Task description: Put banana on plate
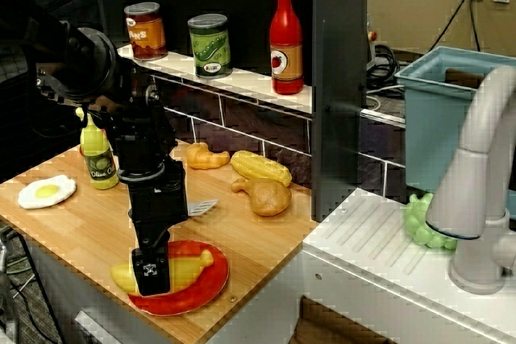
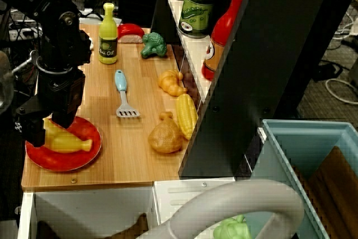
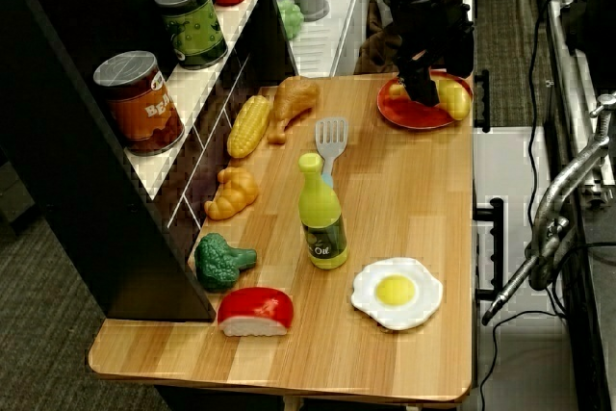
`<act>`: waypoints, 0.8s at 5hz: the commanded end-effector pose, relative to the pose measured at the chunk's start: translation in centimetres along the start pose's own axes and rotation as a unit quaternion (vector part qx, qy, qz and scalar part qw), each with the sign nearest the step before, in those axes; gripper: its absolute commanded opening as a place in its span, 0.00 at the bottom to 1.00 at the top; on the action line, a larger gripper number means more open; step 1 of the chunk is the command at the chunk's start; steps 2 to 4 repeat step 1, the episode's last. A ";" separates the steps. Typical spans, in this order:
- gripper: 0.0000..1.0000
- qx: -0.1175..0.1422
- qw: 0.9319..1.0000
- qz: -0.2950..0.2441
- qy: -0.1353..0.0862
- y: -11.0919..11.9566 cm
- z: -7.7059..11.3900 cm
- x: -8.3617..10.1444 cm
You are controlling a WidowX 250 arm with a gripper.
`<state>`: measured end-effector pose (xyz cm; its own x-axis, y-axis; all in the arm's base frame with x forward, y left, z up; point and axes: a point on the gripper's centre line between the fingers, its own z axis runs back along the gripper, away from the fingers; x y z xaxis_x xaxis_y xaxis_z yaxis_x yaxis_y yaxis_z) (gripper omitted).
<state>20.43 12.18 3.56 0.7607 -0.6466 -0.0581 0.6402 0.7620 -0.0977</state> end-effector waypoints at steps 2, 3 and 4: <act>1.00 0.011 1.000 -0.002 -0.002 0.2 0.5 0.3; 1.00 0.011 1.000 -0.002 -0.002 0.2 0.5 0.3; 1.00 0.011 1.000 -0.002 -0.002 0.2 0.5 0.3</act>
